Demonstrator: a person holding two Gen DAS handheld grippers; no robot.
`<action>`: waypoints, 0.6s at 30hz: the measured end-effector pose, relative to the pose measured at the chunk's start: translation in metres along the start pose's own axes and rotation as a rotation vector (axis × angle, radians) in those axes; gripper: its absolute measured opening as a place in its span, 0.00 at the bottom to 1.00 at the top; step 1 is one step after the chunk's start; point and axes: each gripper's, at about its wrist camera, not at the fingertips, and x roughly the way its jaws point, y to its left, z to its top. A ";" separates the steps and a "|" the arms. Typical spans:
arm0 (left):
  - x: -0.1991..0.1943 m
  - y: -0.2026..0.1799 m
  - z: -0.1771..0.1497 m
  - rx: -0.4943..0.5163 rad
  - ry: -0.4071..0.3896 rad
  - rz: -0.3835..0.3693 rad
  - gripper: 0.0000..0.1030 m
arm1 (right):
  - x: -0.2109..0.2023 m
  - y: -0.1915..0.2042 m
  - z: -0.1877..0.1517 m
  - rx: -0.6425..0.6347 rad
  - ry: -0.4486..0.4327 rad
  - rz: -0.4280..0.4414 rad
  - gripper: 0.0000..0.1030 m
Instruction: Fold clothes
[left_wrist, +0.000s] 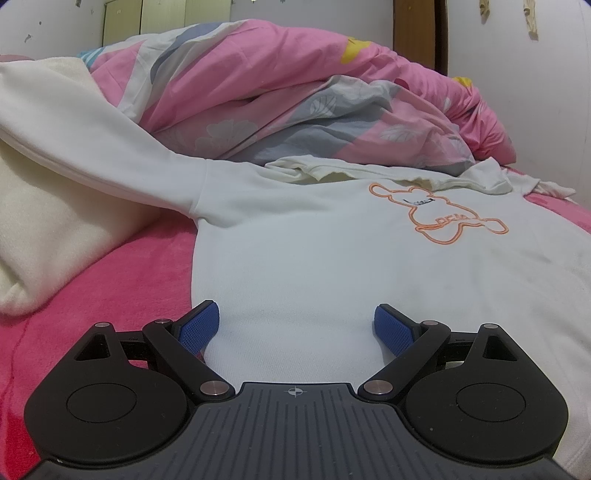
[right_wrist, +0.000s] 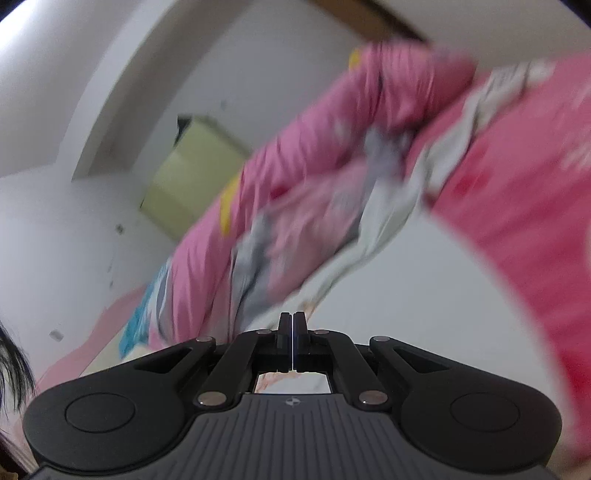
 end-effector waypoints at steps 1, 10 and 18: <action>0.000 0.000 0.000 0.001 0.000 0.001 0.90 | -0.020 0.000 0.004 -0.015 -0.040 -0.031 0.00; -0.002 -0.002 0.000 0.006 -0.003 0.019 0.90 | -0.167 -0.038 -0.007 -0.087 -0.205 -0.869 0.50; -0.024 0.015 -0.003 -0.127 0.003 0.026 0.95 | -0.195 -0.075 -0.025 0.155 -0.157 -0.905 0.68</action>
